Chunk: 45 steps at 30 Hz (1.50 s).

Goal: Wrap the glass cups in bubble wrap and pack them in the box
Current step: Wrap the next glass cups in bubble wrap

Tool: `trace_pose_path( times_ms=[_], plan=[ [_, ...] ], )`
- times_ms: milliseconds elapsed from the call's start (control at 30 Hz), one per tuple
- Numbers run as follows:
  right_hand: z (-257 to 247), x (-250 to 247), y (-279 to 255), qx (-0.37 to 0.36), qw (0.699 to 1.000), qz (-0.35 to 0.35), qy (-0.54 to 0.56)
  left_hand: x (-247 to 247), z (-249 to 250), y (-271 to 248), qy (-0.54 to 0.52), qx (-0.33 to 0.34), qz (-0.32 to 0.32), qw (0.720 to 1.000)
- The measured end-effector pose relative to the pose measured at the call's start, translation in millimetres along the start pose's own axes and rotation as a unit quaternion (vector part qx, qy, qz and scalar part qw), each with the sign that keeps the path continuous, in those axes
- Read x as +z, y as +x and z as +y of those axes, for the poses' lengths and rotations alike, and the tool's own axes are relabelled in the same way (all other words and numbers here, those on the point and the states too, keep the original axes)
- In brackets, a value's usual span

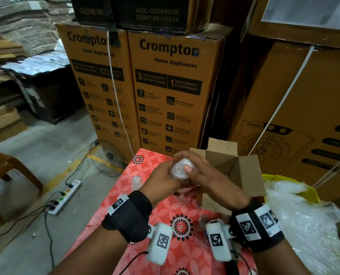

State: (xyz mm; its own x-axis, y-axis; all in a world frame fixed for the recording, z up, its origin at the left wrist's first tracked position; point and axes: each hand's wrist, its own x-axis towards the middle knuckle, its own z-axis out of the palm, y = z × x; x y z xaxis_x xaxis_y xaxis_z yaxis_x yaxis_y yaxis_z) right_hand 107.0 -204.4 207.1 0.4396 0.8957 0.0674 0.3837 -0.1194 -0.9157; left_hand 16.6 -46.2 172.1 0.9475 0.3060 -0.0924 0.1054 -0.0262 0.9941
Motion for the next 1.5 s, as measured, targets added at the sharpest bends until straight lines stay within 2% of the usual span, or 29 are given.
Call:
trace_pose_path(
  times_ms=[67, 167, 267, 467, 633, 733, 767, 833, 900, 1000, 1100, 1167, 1267, 1500],
  plan=[
    [-4.7, -7.1, -0.8, -0.022, 0.999, -0.007, -0.034, 1.0, 1.2, 0.3, -0.017, -0.003, -0.005, 1.0],
    [-2.0, -11.6, 2.1, -0.084, 0.984, 0.0, -0.155, 5.0, -0.8, 3.0, -0.043, -0.02, -0.008, 0.999],
    [2.4, -7.9, 3.1, -0.067, 0.975, 0.024, -0.21, 6.2, -4.7, 3.9, -0.072, -0.04, 0.008, 0.997],
    [11.8, 10.0, -0.9, -0.064, 0.964, 0.186, -0.182, 7.6, -4.4, 4.5, -0.091, -0.013, 0.083, 0.992],
    [11.4, 9.2, -3.6, -0.083, 0.932, 0.284, -0.207, 10.7, 3.3, 0.5, -0.128, 0.031, 0.08, 0.988],
    [12.6, -1.5, -6.0, -0.047, 0.95, 0.234, -0.203, 10.5, 1.9, -1.2, -0.134, 0.02, 0.045, 0.99],
    [11.6, -6.5, -7.0, -0.019, 0.964, 0.203, -0.169, 10.0, 1.0, -1.4, -0.141, 0.012, 0.035, 0.989],
    [9.4, -20.3, -8.0, 0.04, 0.987, 0.156, -0.028, 8.6, -1.1, -1.7, -0.149, 0.001, 0.016, 0.989],
    [4.2, -34.1, -7.0, 0.083, 0.979, 0.129, 0.133, 7.0, -1.0, -1.7, -0.136, -0.007, -0.005, 0.991],
    [-0.9, -49.0, -12.7, 0.09, 0.968, 0.046, 0.231, 3.7, 0.8, -0.9, -0.138, -0.034, -0.022, 0.99],
    [-7.8, -57.4, -19.4, 0.059, 0.978, -0.055, 0.193, -0.5, 3.6, 0.0, -0.141, -0.055, -0.05, 0.987],
    [-6.4, -60.1, -17.8, 0.021, 0.99, -0.078, 0.117, -3.1, 4.4, -0.2, -0.137, -0.065, -0.06, 0.987],
    [-0.1, -54.2, -10.1, -0.029, 0.999, -0.045, 0.009, -2.8, 5.2, 0.7, -0.131, -0.072, -0.065, 0.987],
    [12.7, -42.8, -6.6, -0.073, 0.988, 0.072, -0.115, -2.7, 6.9, -1.7, -0.147, -0.062, -0.053, 0.986]
  ],
)
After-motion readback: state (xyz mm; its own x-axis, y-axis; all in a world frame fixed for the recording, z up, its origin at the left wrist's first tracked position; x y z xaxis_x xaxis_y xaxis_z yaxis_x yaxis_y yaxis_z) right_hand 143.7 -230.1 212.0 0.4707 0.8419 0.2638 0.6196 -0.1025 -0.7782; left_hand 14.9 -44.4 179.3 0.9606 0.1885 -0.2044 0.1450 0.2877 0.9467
